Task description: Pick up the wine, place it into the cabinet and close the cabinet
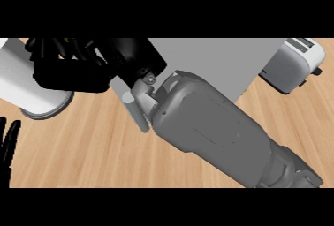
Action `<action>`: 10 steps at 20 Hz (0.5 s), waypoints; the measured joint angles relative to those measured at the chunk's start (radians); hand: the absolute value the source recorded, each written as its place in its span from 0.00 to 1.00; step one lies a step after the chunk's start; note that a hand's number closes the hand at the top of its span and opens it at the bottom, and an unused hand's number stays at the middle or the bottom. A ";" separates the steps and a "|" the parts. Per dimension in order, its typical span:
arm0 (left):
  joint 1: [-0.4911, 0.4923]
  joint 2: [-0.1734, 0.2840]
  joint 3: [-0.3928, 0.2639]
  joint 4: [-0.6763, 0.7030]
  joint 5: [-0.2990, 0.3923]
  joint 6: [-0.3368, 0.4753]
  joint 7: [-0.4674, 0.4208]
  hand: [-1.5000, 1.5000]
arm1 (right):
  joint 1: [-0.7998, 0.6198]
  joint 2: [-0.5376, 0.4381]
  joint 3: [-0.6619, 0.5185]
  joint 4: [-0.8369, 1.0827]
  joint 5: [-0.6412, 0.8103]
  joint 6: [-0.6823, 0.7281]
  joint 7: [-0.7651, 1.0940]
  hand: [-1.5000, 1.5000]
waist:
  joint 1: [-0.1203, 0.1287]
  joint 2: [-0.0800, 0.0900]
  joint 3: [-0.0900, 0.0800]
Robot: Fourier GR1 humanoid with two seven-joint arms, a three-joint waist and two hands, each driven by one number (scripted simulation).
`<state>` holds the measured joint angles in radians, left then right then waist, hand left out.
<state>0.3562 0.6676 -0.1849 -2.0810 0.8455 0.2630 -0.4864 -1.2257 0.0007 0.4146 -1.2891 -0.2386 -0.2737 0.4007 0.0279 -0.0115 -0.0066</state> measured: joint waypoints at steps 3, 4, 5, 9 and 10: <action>-0.006 -0.006 -0.003 -0.004 -0.017 0.010 0.009 0.00 | -0.008 0.000 -0.014 0.050 -0.015 0.046 -0.061 1.00 | 0.008 -0.007 -0.008; -0.013 -0.002 0.005 -0.006 -0.013 0.012 0.019 0.00 | -0.013 0.000 -0.011 0.064 -0.020 0.060 -0.078 1.00 | 0.010 -0.009 -0.011; -0.014 -0.005 0.004 0.002 -0.014 0.007 0.018 0.00 | -0.013 0.000 -0.008 0.074 -0.020 0.069 -0.100 1.00 | 0.011 -0.012 -0.013; -0.026 -0.007 0.007 -0.006 -0.014 0.013 0.034 0.00 | -0.023 0.000 -0.013 0.119 -0.021 0.106 -0.160 1.00 | 0.017 -0.017 -0.023; -0.029 -0.006 0.011 -0.010 -0.010 0.014 0.039 0.00 | -0.029 0.000 -0.012 0.133 -0.018 0.118 -0.176 1.00 | 0.020 -0.018 -0.025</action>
<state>0.3267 0.6616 -0.1735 -2.0911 0.8354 0.2772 -0.4474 -1.2547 0.0002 0.4028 -1.1559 -0.2564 -0.1560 0.2250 0.0480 -0.0291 -0.0319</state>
